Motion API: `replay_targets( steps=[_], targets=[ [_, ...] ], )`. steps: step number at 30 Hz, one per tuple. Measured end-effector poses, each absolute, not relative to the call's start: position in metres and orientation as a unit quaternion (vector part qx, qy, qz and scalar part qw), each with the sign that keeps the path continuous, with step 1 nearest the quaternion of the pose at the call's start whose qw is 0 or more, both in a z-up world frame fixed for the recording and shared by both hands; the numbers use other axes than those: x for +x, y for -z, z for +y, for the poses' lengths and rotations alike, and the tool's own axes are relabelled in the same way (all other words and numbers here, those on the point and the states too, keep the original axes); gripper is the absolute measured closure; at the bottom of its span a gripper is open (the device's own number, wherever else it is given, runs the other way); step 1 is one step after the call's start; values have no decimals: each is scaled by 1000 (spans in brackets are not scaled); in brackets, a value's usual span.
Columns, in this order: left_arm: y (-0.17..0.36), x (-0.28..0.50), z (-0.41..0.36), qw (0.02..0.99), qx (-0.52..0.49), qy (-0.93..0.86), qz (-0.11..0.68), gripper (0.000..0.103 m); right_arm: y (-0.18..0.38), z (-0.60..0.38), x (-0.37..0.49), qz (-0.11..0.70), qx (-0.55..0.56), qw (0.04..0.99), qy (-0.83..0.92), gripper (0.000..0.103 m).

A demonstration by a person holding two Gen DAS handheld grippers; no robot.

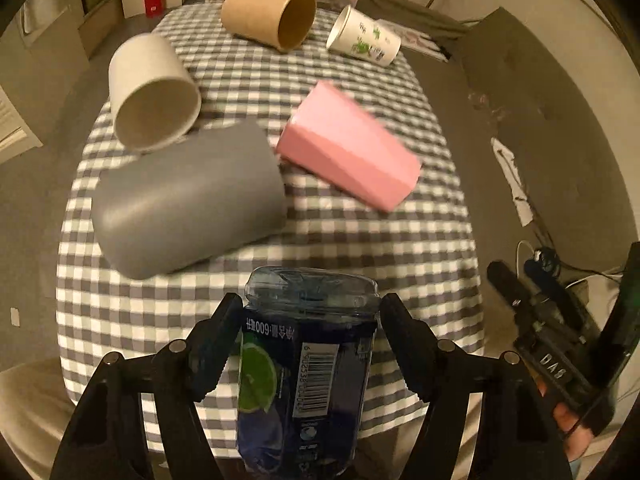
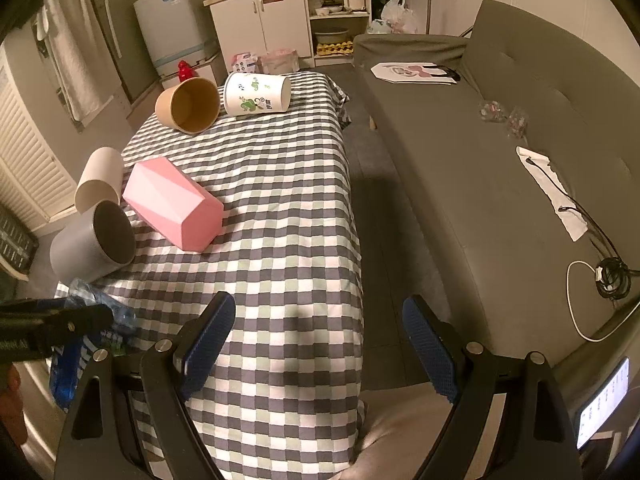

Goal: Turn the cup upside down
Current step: 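Carry the bottle inverted with the left tool toward the table, then lower the inverted bottle onto the tablecloth with the left tool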

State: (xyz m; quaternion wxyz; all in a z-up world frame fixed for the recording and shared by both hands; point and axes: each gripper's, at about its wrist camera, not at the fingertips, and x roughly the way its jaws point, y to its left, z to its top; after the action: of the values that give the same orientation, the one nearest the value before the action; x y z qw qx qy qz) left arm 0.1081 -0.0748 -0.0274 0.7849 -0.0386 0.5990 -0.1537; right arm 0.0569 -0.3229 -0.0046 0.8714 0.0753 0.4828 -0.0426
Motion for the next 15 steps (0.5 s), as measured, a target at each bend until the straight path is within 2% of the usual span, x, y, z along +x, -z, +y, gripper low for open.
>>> replay_targets(
  steps=[4, 8, 15],
  targets=[
    [4, 104, -80, 830, -26, 149, 536, 30, 6, -325, 58, 484, 78, 870, 43, 17],
    [-11, 81, -86, 895, -2, 139, 424, 30, 6, -324, 59, 484, 78, 870, 45, 17],
    [-3, 53, -83, 916, 4, 142, 374, 30, 5, -324, 58, 483, 74, 871, 47, 17]
  ],
)
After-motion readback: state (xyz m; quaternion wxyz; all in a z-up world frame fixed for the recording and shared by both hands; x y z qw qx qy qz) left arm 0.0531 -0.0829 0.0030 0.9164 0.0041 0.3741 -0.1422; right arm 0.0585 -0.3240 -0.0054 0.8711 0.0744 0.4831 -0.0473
